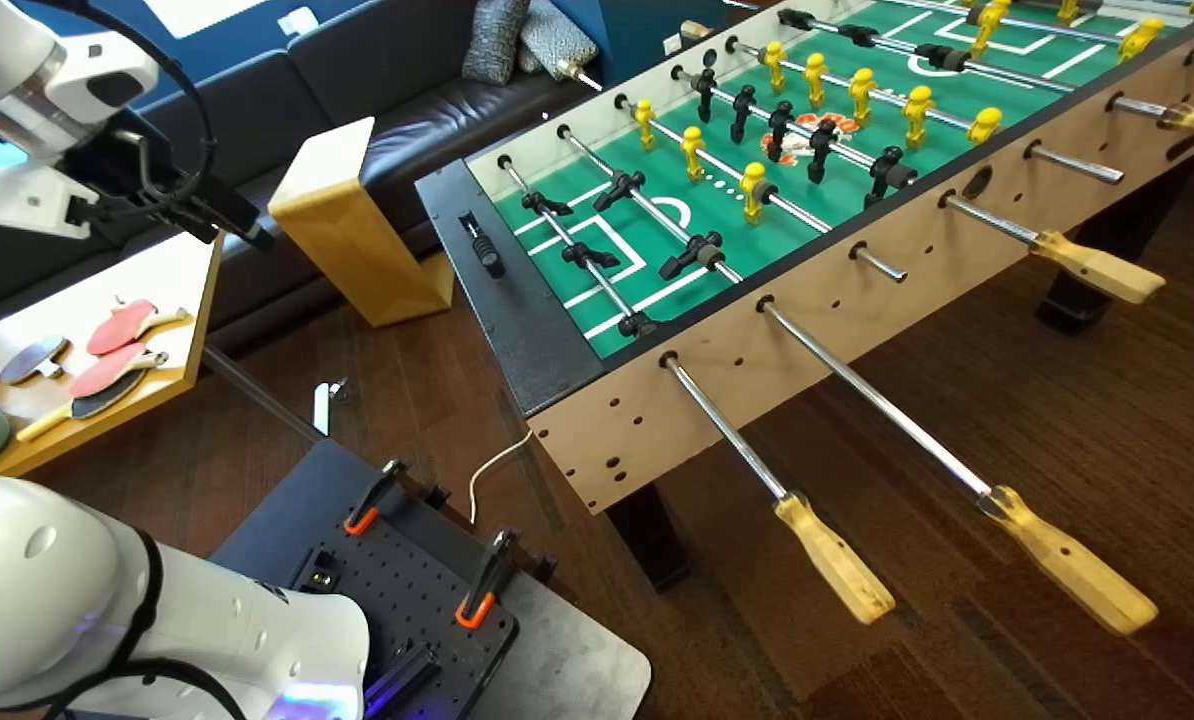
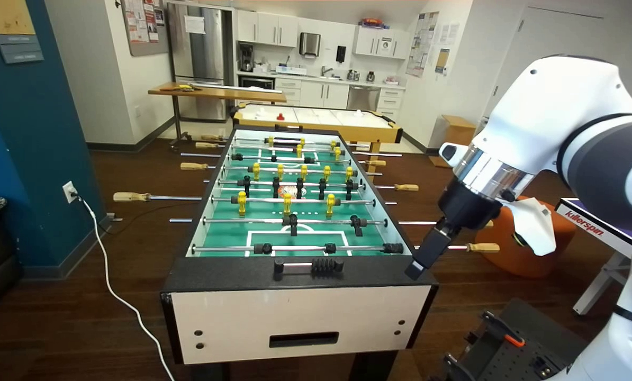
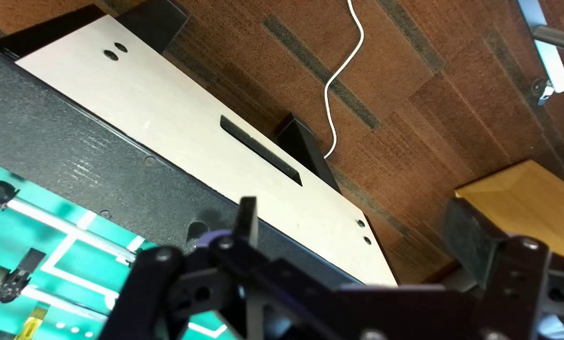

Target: Push the second handle of the table football slightly

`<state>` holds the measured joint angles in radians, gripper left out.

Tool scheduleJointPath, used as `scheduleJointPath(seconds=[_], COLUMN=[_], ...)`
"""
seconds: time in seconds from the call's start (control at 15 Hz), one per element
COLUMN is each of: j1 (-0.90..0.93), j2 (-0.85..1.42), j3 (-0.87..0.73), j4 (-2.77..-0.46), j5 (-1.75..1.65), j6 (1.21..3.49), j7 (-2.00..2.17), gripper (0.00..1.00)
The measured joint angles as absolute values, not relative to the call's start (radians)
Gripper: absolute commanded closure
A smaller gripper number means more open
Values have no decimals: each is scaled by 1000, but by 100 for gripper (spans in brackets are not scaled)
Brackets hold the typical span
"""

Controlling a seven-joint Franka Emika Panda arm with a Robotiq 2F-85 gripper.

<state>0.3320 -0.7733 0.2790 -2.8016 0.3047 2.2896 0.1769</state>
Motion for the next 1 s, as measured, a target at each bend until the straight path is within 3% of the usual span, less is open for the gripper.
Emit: scheduleJointPath(seconds=[0.33,1.0], j1=[303,-52], j2=[-774,-774], j3=[270,175], j4=[-2790,-2770], j5=[304,206], j6=[2292,2311], j7=[214,395], gripper=[0,0])
